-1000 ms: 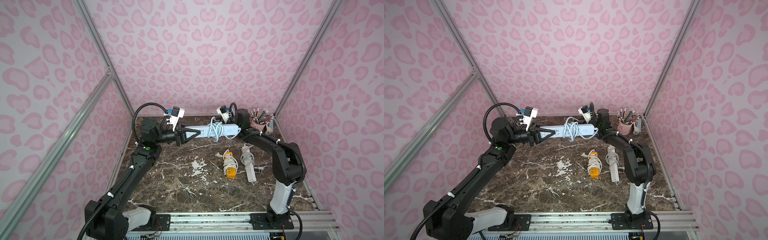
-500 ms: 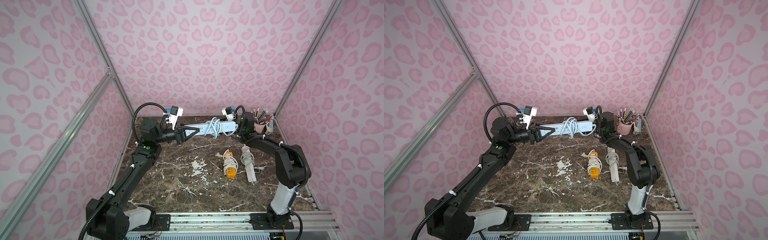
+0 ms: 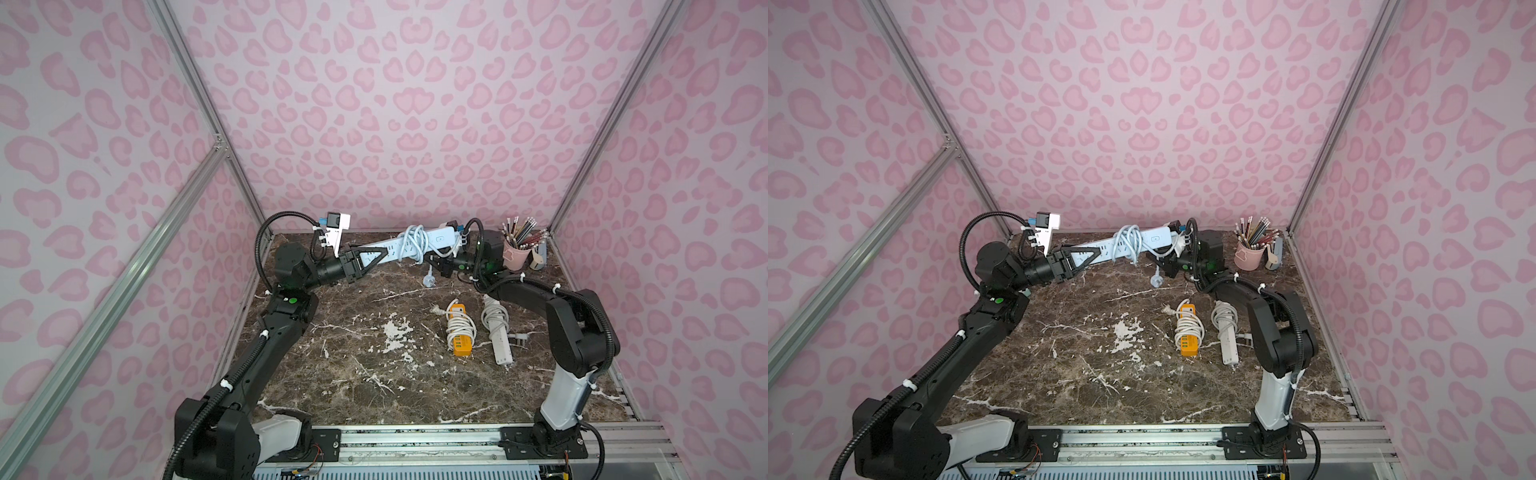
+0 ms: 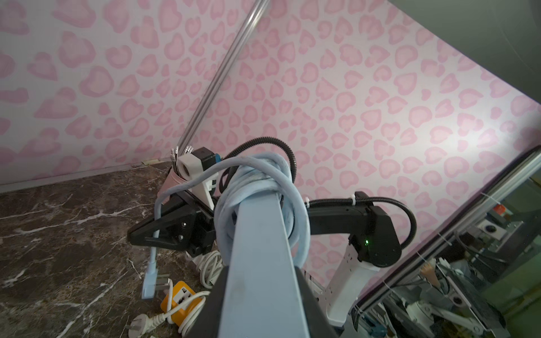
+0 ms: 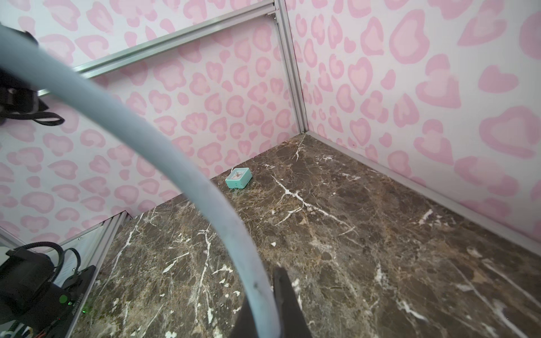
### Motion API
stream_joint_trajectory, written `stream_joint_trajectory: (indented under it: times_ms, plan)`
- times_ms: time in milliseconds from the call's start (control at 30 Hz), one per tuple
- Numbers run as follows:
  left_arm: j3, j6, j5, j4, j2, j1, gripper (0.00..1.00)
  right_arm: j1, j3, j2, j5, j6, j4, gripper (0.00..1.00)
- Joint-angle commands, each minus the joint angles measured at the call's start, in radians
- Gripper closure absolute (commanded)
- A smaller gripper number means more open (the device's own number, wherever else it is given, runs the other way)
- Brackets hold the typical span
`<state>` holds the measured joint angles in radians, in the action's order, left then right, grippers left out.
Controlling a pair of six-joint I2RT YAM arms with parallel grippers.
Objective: Wrap the cord around the power strip
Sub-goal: Wrap the power cord around the power strip.
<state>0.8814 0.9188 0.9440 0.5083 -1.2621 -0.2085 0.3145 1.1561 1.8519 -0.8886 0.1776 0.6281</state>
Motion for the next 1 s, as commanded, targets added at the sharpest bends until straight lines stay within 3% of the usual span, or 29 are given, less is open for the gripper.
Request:
stream_joint_trajectory:
  times_ms: [0, 67, 133, 200, 267, 333, 433, 533, 567, 633, 733, 833, 967]
  plan:
    - [-0.073, 0.334, -0.171, 0.556, -0.019, 0.001, 0.96, 0.034, -0.066, -0.018, 0.094, 0.187, 0.202, 1.00]
    - [-0.101, 0.401, -0.259, 0.660, -0.040, 0.001, 0.96, 0.077, -0.110, -0.033, 0.148, 0.247, 0.272, 1.00]
    - [-0.104, 0.389, -0.314, 0.651, -0.044, 0.001, 0.96, 0.119, -0.118, -0.038, 0.193, 0.270, 0.254, 1.00]
    - [-0.085, 0.254, -0.364, 0.502, -0.019, 0.002, 0.97, 0.164, -0.113, -0.054, 0.254, 0.242, 0.175, 1.00]
    - [-0.020, 0.003, -0.442, 0.208, 0.012, 0.002, 0.97, 0.221, -0.106, -0.089, 0.357, 0.141, 0.043, 1.00]
    - [0.067, -0.269, -0.595, -0.114, 0.020, -0.003, 0.97, 0.302, -0.076, -0.130, 0.544, -0.047, -0.155, 1.00]
    - [0.162, -0.585, -0.833, -0.433, -0.016, -0.036, 0.96, 0.424, -0.015, -0.165, 0.918, -0.318, -0.392, 1.00]
    - [0.212, -0.773, -0.973, -0.639, -0.079, -0.070, 0.97, 0.484, 0.009, -0.175, 1.321, -0.525, -0.432, 1.00]
    - [0.229, -0.808, -0.992, -0.706, -0.102, -0.080, 0.96, 0.487, 0.005, -0.185, 1.396, -0.599, -0.404, 1.00]
    - [0.259, -0.861, -1.000, -0.834, -0.149, -0.105, 0.96, 0.485, -0.008, -0.208, 1.473, -0.728, -0.320, 1.00]
    - [0.271, -0.889, -0.954, -0.954, -0.190, -0.140, 0.96, 0.482, -0.020, -0.219, 1.479, -0.937, -0.188, 1.00]
    - [0.262, -0.886, -0.780, -1.004, -0.197, -0.150, 0.96, 0.474, -0.016, -0.191, 1.452, -1.089, -0.068, 1.00]
    - [0.234, -0.863, -0.482, -0.991, -0.186, -0.159, 0.96, 0.404, 0.060, -0.140, 1.247, -1.090, -0.118, 1.00]
